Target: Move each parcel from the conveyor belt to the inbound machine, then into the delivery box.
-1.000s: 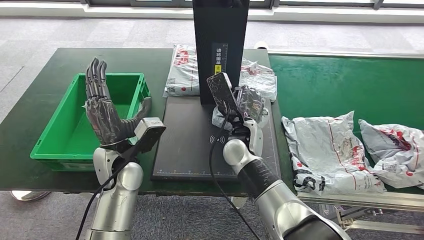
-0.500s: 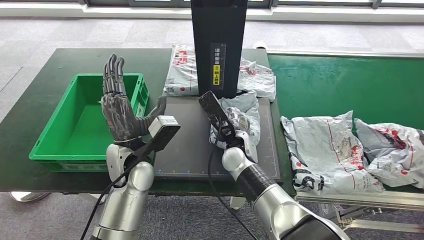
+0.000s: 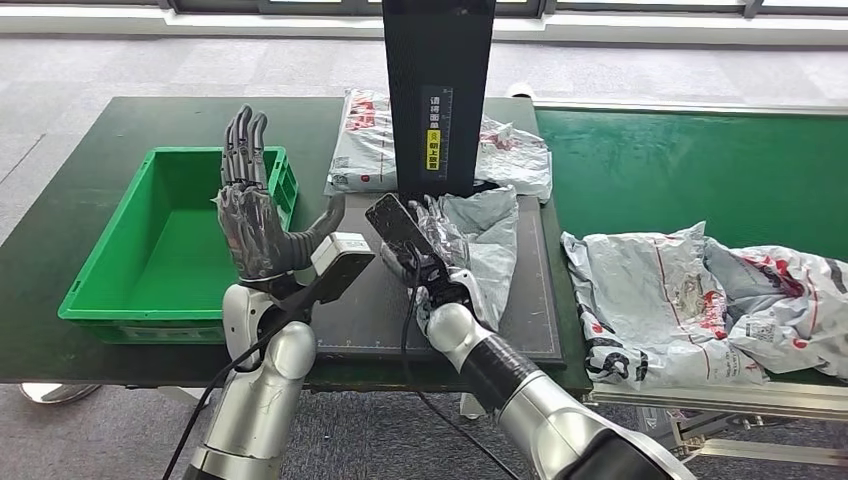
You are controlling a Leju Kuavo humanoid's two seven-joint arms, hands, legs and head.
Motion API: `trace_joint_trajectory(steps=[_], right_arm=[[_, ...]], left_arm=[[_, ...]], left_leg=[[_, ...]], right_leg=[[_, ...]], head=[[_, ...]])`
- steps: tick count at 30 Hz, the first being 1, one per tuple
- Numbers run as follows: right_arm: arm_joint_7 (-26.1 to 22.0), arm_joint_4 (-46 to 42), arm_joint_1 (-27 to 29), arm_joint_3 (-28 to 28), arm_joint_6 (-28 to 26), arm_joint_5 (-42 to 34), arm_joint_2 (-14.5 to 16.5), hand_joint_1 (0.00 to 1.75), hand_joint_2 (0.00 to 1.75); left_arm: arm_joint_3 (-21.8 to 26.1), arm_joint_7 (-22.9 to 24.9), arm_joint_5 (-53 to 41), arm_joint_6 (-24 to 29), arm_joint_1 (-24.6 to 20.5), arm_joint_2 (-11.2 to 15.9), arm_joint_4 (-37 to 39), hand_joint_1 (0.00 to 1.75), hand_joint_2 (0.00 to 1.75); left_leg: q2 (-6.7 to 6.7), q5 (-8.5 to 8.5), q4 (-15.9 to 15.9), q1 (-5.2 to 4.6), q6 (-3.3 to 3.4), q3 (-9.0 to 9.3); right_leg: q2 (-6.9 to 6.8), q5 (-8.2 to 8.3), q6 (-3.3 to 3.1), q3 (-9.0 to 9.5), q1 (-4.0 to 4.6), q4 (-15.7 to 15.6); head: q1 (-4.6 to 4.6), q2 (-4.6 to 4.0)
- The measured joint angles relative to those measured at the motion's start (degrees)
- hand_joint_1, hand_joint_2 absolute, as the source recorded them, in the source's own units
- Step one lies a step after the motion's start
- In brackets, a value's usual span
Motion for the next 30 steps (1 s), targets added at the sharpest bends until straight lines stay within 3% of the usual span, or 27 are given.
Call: trace_joint_trajectory(steps=[14, 18, 22, 26, 30], right_arm=[[-7.53, -2.36, -2.3, 0.07, -9.01, 2.23, 0.0, 0.0, 0.0], [-11.69, -7.55, -0.55, -1.59, -11.09, 10.04, -0.09, 0.0, 0.0], [-14.58, -16.02, 3.68, -7.26, -11.48, 19.52, -0.12, 0.0, 1.75], [-21.02, -29.06, 11.87, -13.02, -11.62, 23.34, -0.17, 0.0, 1.75], [-29.75, -46.86, 22.07, -19.75, -11.71, 19.32, -0.27, 0.0, 1.75]], left_arm=[[0.21, -0.81, -1.64, 0.0, -0.48, -0.13, 0.79, 0.0, 1.75], [0.49, -1.89, 0.43, 0.0, -0.7, -0.15, 1.44, 0.0, 1.75], [1.77, -4.67, 5.78, 0.0, -1.33, -0.31, 4.02, 0.0, 1.75], [2.9, -6.03, 11.79, 0.0, -2.09, -0.45, 7.2, 0.0, 1.75], [6.29, -9.45, 14.98, 0.0, -2.59, -0.53, 10.5, 0.0, 1.75]], left_leg=[[0.0, 0.0, 0.0, 0.0, 0.0, 0.0], [-0.01, 0.0, 0.0, 0.0, 0.0, 0.01], [-0.07, 0.0, 0.0, 0.0, 0.0, 0.01], [-0.09, -0.03, 0.0, 0.0, 0.03, 0.01], [-0.15, -0.09, 0.0, -0.03, 0.04, -0.02]], right_leg=[[0.0, 0.0, 0.0, 0.0, 0.0, 0.0], [0.0, 0.0, 0.0, -0.01, 0.0, 0.0], [-0.05, -0.02, -0.01, 0.0, 0.0, -0.01], [-0.07, -0.02, 0.0, 0.02, 0.0, -0.06], [-0.12, -0.07, 0.03, 0.02, -0.02, -0.07]], head=[[0.01, 0.0], [0.0, 0.0], [0.0, 0.0], [0.01, 0.0], [0.02, 0.0]])
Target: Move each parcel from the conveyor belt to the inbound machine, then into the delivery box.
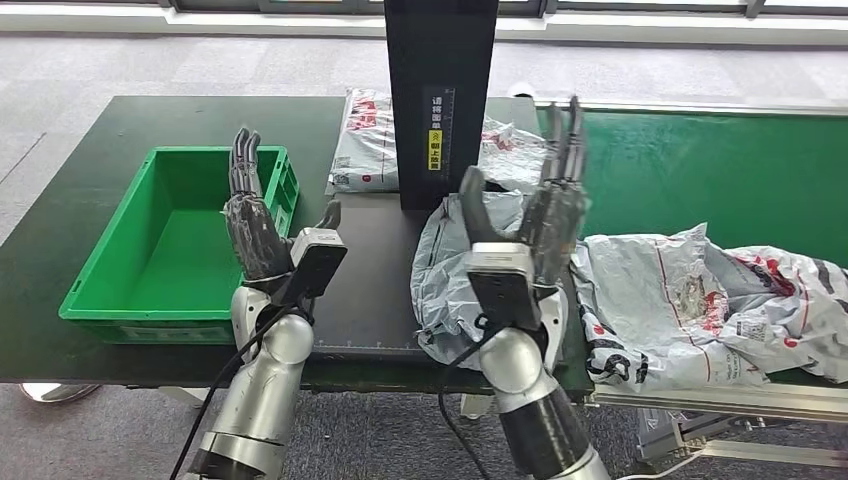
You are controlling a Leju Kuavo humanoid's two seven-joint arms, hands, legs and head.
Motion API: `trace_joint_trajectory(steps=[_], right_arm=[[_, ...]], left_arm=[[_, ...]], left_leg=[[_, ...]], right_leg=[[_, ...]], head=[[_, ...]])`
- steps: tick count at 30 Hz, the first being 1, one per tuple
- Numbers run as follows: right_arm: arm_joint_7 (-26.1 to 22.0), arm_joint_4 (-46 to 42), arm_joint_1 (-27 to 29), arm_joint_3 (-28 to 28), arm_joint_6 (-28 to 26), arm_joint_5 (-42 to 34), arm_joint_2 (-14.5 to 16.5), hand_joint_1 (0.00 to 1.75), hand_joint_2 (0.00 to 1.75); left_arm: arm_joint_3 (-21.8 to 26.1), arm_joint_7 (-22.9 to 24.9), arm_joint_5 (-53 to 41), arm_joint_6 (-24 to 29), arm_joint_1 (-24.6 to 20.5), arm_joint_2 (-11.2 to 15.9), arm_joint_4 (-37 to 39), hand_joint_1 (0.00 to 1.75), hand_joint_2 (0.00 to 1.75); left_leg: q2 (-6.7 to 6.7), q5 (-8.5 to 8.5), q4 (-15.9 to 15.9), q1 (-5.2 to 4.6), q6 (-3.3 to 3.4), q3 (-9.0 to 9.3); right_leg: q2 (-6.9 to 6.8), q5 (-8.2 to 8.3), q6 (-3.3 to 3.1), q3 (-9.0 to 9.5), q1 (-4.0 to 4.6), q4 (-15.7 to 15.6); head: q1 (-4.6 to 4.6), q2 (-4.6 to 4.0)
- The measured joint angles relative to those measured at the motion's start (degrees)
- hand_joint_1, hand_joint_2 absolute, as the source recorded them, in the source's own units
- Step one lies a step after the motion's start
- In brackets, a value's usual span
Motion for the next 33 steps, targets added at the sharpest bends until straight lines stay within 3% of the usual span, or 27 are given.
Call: trace_joint_trajectory(steps=[4, 10, 15, 20, 23, 28, 33], right_arm=[[-2.34, -12.44, 4.44, -4.09, -0.04, -2.13, -0.67, 0.0, 1.75], [-2.57, -24.94, 7.89, -7.56, 0.04, -2.29, -1.29, 0.0, 1.75], [-2.59, -31.54, 10.07, -8.03, 0.08, -2.5, -1.69, 0.0, 1.75], [-2.57, -34.78, 10.94, -8.19, 0.08, -2.84, -1.93, 0.0, 1.75], [-2.58, -36.2, 11.15, -8.61, 0.08, -2.52, -1.94, 0.0, 1.75], [-2.57, -36.99, 11.44, -10.15, 0.08, -2.28, -1.96, 0.0, 1.75], [-2.57, -36.99, 11.6, -11.11, 0.09, -2.07, -1.96, 0.0, 1.75]], left_arm=[[1.82, -0.68, 0.26, 0.0, -0.36, -0.16, 2.08, 0.0, 1.75], [2.21, 2.27, -0.94, 0.0, -2.25, -0.61, 4.91, 0.0, 1.75], [2.2, 3.96, -3.95, 0.0, -2.72, -1.02, 8.18, 0.0, 1.75], [0.81, 1.39, -0.11, 0.0, -4.21, -1.39, 15.45, 0.0, 1.75], [-4.76, 1.82, 5.82, -0.1, -5.3, -1.49, 21.04, 0.0, 1.75], [-21.73, 7.78, 17.05, -4.69, -7.39, -1.52, 25.09, 0.0, 1.75], [-36.4, 13.09, 20.83, -10.37, -9.83, -1.52, 25.91, 0.0, 1.75]], left_leg=[[0.24, -0.05, 0.0, -0.05, 0.02, 0.02], [0.27, -0.04, 0.01, -0.05, 0.02, 0.08], [0.33, -0.04, 0.0, -0.05, 0.02, 0.11], [0.31, -0.04, 0.0, -0.05, 0.02, 0.12], [0.33, -0.04, 0.02, -0.07, 0.02, 0.13], [0.32, -0.07, 0.03, -0.14, 0.06, 0.12], [0.33, -0.09, 0.02, -0.16, 0.09, 0.12]], right_leg=[[0.17, 0.01, 0.01, -0.06, -0.04, -0.02], [0.19, 0.03, 0.01, -0.03, -0.03, -0.02], [0.24, 0.03, 0.01, -0.03, -0.03, -0.01], [0.22, 0.03, 0.02, -0.01, -0.04, -0.02], [0.25, 0.05, 0.04, -0.01, -0.06, -0.03], [0.24, 0.07, 0.08, 0.01, -0.13, -0.04], [0.24, 0.07, 0.08, 0.01, -0.14, -0.03]], head=[[0.0, 0.0], [-0.01, 0.0], [-0.01, 0.0], [-0.01, 0.0], [-0.01, 0.0], [0.01, 0.0], [0.0, 0.0]])
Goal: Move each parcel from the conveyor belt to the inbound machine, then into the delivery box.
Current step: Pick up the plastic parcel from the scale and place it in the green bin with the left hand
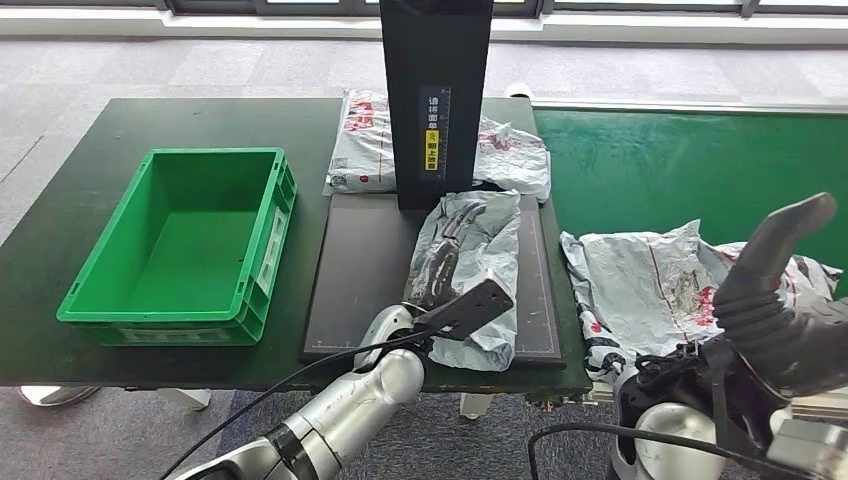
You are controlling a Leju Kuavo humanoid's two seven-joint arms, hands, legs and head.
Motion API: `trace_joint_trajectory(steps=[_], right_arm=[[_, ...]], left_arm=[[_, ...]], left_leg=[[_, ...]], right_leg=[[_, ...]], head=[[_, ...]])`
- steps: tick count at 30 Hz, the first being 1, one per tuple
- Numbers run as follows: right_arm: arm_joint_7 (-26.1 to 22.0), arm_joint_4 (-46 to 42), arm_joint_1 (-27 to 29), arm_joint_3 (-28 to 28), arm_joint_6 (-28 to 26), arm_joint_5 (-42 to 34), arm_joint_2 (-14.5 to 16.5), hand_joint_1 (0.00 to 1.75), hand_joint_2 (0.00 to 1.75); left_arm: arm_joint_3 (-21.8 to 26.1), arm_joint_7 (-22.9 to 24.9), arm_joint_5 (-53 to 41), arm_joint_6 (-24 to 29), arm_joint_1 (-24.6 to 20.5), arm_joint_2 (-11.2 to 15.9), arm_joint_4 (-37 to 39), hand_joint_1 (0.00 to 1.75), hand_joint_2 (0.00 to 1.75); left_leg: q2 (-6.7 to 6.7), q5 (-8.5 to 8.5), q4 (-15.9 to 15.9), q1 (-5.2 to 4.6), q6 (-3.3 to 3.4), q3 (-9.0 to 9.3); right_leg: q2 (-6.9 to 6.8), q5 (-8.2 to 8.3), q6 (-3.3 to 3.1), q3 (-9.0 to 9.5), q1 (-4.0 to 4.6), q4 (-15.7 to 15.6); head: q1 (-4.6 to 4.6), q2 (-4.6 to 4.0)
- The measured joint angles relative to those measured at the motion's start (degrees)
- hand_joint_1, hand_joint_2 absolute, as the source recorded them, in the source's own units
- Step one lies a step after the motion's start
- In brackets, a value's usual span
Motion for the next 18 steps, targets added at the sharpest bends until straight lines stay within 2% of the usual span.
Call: trace_joint_trajectory(steps=[9, 14, 18], right_arm=[[0.0, 0.0, 0.23, -0.67, 0.0, 0.73, 0.0, 0.0, 1.75], [0.12, 0.0, 0.28, -0.7, -0.01, 0.85, -0.02, 0.0, 1.75], [0.97, 0.0, 0.6, -0.73, 0.0, 1.44, -0.03, 0.0, 1.75]], left_arm=[[-15.21, 5.56, 2.06, -6.84, -3.35, 0.0, 0.97, 0.0, 1.75], [-19.62, 6.49, 1.86, -7.45, -4.41, 0.0, 1.57, 0.0, 1.75], [-22.84, 9.13, -0.06, -7.33, -5.01, 0.01, 2.41, 0.0, 1.75]], left_leg=[[0.03, 0.0, -0.01, 0.01, 0.0, 0.01], [0.02, 0.0, -0.01, 0.01, 0.0, 0.01], [0.03, 0.0, -0.01, 0.01, 0.0, 0.01]], right_leg=[[0.01, -0.01, 0.0, -0.01, 0.01, 0.03], [0.01, -0.01, 0.0, 0.0, 0.0, 0.03], [0.01, -0.01, 0.0, 0.0, 0.0, 0.03]], head=[[0.0, 0.0], [0.0, 0.0], [-0.01, 0.0]])
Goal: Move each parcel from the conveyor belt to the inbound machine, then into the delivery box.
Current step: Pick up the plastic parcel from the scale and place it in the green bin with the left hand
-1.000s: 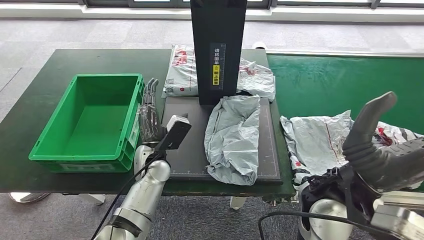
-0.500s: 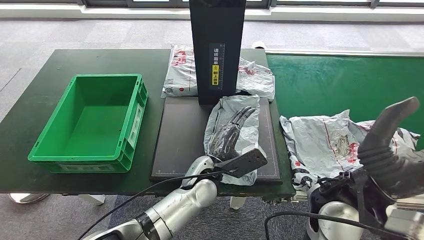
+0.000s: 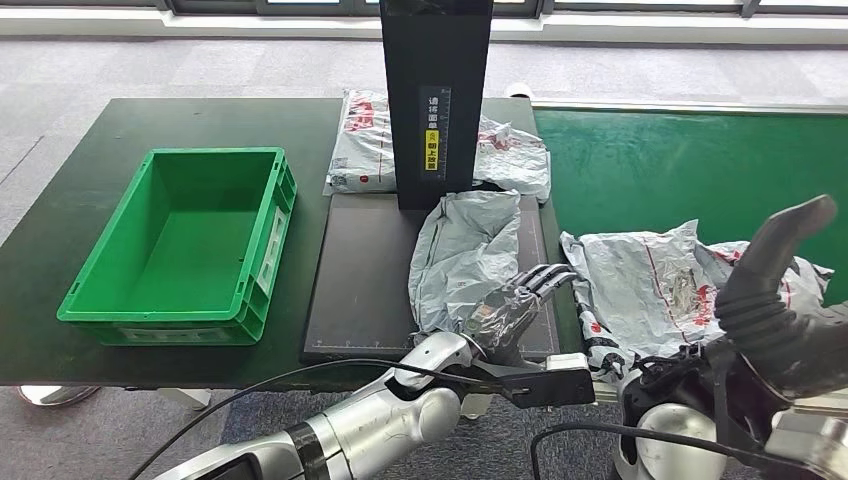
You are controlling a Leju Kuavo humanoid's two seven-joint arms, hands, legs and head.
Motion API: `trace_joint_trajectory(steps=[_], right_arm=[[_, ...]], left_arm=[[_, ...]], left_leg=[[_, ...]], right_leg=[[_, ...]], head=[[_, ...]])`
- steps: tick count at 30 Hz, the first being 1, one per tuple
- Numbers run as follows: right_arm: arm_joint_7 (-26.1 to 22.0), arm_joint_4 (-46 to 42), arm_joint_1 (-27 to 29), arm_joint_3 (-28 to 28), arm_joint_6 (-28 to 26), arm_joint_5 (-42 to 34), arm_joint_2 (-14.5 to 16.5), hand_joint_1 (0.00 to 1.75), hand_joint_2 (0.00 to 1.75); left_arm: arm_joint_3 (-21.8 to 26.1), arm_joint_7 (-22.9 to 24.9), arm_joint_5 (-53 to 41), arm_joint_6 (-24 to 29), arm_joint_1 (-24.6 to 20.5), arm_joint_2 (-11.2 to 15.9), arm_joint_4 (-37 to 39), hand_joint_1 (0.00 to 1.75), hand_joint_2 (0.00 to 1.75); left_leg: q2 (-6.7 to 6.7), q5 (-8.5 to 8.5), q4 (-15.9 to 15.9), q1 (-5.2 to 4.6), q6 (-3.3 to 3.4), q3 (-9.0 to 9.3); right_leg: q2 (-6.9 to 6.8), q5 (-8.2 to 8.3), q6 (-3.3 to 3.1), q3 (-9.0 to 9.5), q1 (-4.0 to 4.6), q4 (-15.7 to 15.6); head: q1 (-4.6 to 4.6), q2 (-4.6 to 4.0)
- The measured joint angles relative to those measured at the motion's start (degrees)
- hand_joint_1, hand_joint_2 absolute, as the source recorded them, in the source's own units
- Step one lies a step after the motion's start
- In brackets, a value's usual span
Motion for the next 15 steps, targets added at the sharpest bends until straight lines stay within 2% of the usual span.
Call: trace_joint_trajectory(steps=[7, 11, 15], right_arm=[[0.64, 0.0, 1.03, -0.04, -0.01, 0.33, -0.23, 0.0, 1.75], [1.41, 0.0, 1.04, -0.04, 0.0, 0.83, -0.25, 0.0, 1.75], [1.87, 0.0, 1.05, -0.06, 0.0, 1.2, -0.25, 0.0, 1.75]], left_arm=[[-6.87, 7.18, -6.67, 4.71, -0.31, 0.01, 4.84, 0.0, 1.75], [-9.03, 10.74, -7.56, 5.8, -0.43, 0.01, 6.95, 0.0, 1.75], [-10.15, 12.03, -7.49, 5.97, -0.64, 0.01, 8.18, 0.0, 1.75]], left_leg=[[0.0, 0.0, 0.0, 0.0, 0.0, 0.0], [0.0, 0.0, 0.0, 0.0, 0.0, 0.0], [0.0, 0.0, 0.0, 0.0, 0.0, 0.0]], right_leg=[[0.0, 0.0, 0.0, 0.0, 0.0, 0.0], [0.0, 0.0, 0.0, 0.0, 0.0, 0.0], [0.0, 0.0, 0.0, 0.01, 0.0, 0.0]], head=[[0.0, 0.0], [0.0, 0.0], [-0.01, 0.0]])
